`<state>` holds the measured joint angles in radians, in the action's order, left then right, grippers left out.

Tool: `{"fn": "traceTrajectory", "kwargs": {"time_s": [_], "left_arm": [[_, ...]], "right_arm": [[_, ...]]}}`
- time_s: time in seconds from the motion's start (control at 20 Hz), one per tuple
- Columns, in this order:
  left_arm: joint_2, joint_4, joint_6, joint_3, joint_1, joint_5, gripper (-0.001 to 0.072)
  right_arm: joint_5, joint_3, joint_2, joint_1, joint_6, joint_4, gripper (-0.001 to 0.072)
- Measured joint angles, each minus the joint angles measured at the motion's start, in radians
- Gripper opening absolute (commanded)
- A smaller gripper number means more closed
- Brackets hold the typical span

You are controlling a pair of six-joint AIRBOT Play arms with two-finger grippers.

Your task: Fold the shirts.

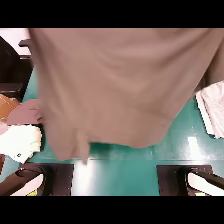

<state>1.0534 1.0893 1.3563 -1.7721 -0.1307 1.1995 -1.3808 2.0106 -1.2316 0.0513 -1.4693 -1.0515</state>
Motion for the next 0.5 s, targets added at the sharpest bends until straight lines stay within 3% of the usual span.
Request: {"fn": "traceTrajectory", "kwargs": {"time_s": [0.2, 0.4, 0.45, 0.5], "left_arm": [[0.190, 0.002, 0.004, 0.220, 0.000, 0.043, 0.0024], [0.382, 0.006, -0.020, 0.340, 0.000, -0.064, 0.0027], [0.414, 0.013, -0.026, 0.350, 0.000, -0.106, 0.0157], [0.440, 0.023, -0.032, 0.357, 0.000, -0.152, 0.0466]], "right_arm": [[-0.016, -0.110, -0.225, 0.033, 0.007, 0.000, 0.0014], [0.035, -0.155, -0.429, 0.067, 0.025, 0.005, 0.0018], [0.053, -0.160, -0.465, 0.072, 0.028, 0.006, 0.0091], [0.071, -0.163, -0.489, 0.072, 0.029, 0.008, 0.0333]]}}
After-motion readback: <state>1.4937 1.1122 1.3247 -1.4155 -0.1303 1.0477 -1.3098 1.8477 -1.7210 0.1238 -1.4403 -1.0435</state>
